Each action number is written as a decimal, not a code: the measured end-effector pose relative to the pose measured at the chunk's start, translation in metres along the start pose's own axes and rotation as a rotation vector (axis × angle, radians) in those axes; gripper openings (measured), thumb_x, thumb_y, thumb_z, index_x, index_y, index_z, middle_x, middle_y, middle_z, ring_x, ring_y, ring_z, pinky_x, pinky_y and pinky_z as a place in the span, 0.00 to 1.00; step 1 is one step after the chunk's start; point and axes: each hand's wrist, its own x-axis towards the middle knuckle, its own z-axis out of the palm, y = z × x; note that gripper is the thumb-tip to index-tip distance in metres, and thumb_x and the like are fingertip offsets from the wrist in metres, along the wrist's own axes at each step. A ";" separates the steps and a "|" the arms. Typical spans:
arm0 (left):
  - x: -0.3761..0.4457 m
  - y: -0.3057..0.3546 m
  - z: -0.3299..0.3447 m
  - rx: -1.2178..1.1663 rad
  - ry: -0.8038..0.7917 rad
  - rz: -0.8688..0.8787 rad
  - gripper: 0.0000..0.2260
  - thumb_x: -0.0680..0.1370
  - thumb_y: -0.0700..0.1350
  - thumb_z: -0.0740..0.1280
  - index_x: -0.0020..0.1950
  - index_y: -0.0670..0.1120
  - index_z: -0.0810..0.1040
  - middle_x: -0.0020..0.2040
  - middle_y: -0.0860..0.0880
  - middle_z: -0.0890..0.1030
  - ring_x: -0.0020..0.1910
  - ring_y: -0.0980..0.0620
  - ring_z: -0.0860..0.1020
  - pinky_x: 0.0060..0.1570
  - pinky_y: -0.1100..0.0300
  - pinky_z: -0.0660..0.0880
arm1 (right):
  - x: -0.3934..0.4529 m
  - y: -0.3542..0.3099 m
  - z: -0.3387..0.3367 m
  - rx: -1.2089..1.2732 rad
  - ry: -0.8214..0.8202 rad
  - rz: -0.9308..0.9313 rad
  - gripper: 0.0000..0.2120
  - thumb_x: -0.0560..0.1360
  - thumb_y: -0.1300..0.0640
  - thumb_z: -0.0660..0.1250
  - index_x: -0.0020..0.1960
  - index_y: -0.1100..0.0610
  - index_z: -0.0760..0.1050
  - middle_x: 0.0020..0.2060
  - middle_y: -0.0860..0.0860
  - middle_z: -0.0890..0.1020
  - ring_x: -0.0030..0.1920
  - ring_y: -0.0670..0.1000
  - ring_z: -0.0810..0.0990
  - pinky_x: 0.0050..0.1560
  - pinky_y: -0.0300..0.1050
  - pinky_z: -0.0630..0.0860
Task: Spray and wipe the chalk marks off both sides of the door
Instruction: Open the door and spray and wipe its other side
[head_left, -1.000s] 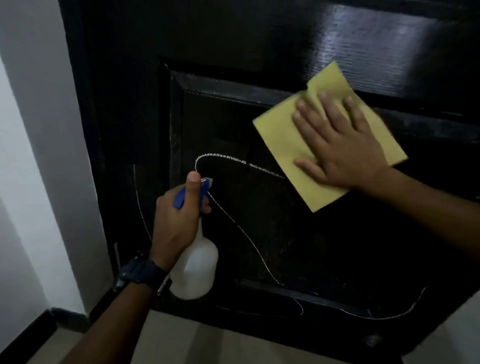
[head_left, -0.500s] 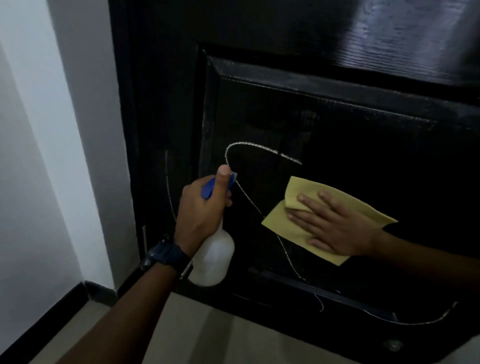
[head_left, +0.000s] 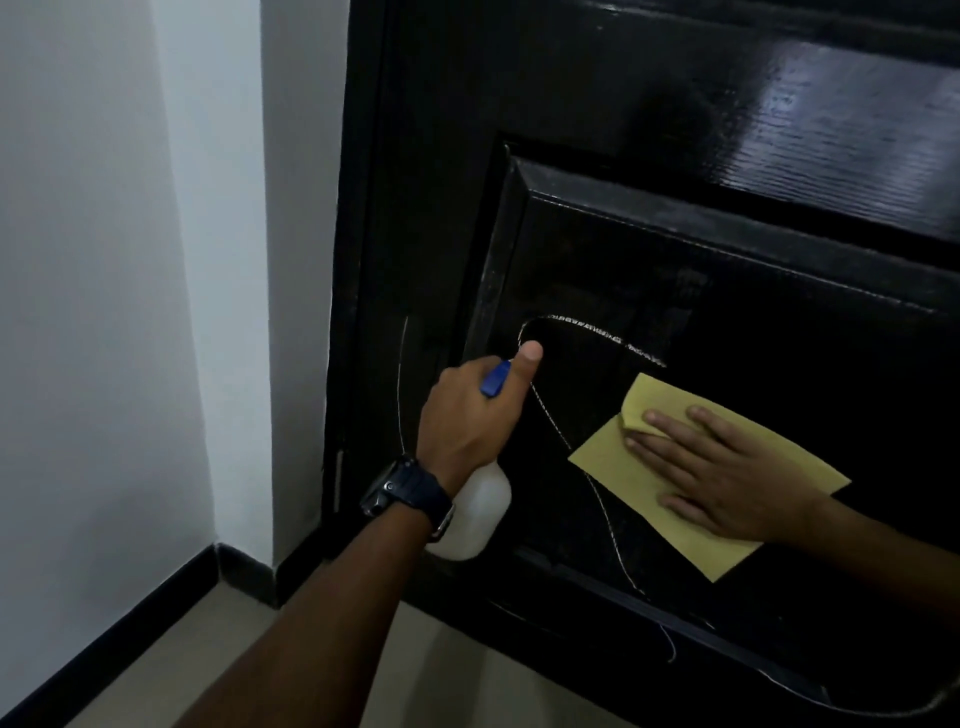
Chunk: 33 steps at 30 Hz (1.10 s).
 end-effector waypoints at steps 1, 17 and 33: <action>0.002 -0.001 0.000 -0.003 0.015 0.003 0.47 0.70 0.81 0.47 0.38 0.37 0.76 0.33 0.39 0.80 0.33 0.40 0.79 0.41 0.39 0.78 | 0.014 0.002 -0.005 0.017 0.023 -0.009 0.36 0.83 0.39 0.50 0.82 0.60 0.50 0.80 0.57 0.57 0.81 0.58 0.52 0.79 0.58 0.48; -0.038 -0.020 -0.002 0.069 0.131 -0.054 0.42 0.74 0.78 0.49 0.34 0.38 0.74 0.29 0.41 0.76 0.29 0.42 0.77 0.33 0.40 0.74 | 0.089 -0.071 0.018 0.044 0.087 0.050 0.43 0.80 0.36 0.55 0.81 0.64 0.47 0.80 0.63 0.48 0.80 0.65 0.43 0.78 0.64 0.42; -0.031 -0.040 -0.019 0.030 0.081 -0.021 0.45 0.73 0.79 0.48 0.34 0.36 0.73 0.29 0.40 0.77 0.29 0.42 0.76 0.35 0.40 0.74 | 0.154 0.049 -0.061 0.150 0.179 0.570 0.43 0.79 0.34 0.47 0.81 0.62 0.42 0.81 0.62 0.42 0.79 0.67 0.40 0.76 0.68 0.40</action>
